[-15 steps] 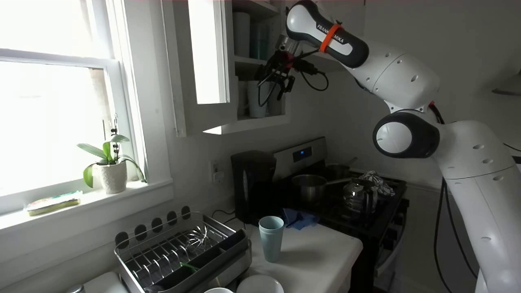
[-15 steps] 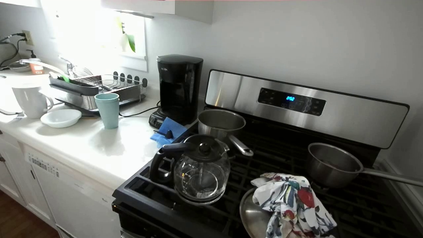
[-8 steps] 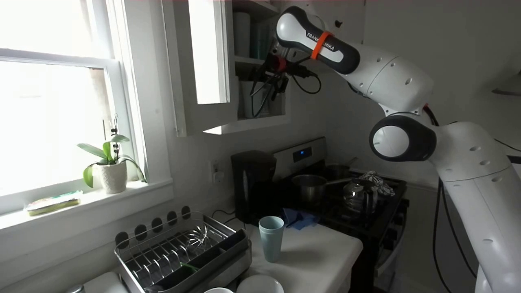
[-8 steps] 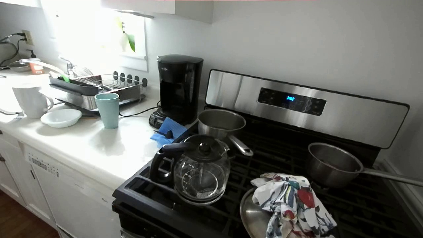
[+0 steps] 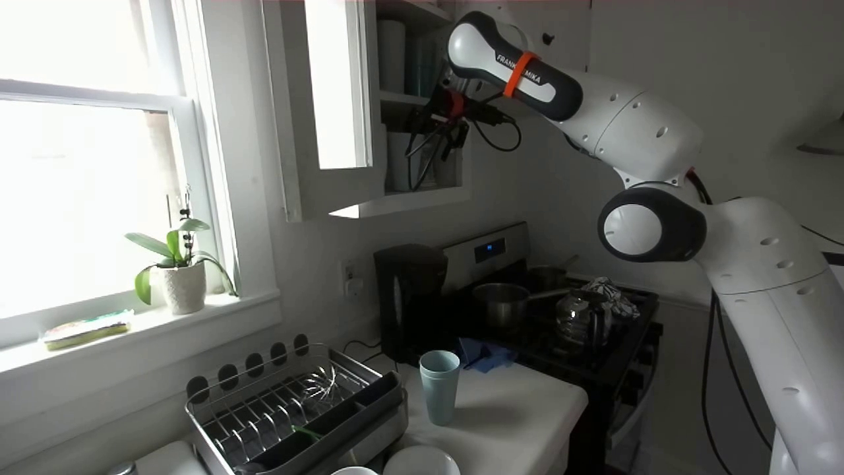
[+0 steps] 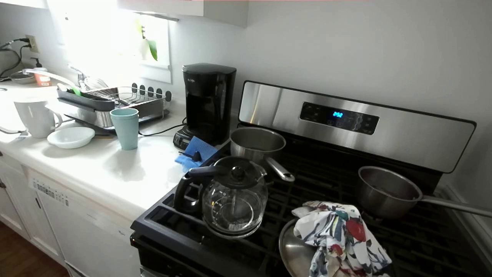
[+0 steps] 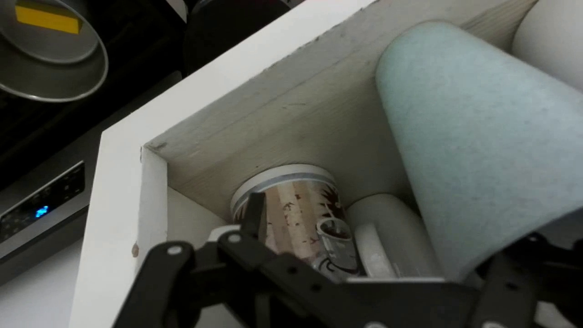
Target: Place the cup in the cabinet, then close the cabinet
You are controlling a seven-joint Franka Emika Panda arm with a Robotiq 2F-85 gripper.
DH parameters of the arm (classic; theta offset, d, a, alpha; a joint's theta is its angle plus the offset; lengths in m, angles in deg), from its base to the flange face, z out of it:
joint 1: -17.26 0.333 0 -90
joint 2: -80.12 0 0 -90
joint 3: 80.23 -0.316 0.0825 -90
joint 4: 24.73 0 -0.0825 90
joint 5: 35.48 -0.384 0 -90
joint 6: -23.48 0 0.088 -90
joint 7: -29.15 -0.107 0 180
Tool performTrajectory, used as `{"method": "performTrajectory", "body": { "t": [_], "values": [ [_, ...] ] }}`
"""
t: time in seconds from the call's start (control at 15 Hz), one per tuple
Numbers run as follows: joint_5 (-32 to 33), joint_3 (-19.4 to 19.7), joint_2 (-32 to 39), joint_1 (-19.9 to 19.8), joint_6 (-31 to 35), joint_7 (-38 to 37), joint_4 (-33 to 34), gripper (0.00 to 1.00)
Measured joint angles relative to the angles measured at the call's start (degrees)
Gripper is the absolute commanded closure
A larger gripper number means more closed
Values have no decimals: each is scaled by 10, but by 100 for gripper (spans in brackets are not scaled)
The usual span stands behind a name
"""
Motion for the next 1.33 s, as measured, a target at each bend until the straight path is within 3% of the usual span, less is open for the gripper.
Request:
{"method": "performTrajectory", "body": {
  "t": [1.33],
  "values": [
    [2, -5, -60, 19, 16, 125, 1, 0]
  ]
}}
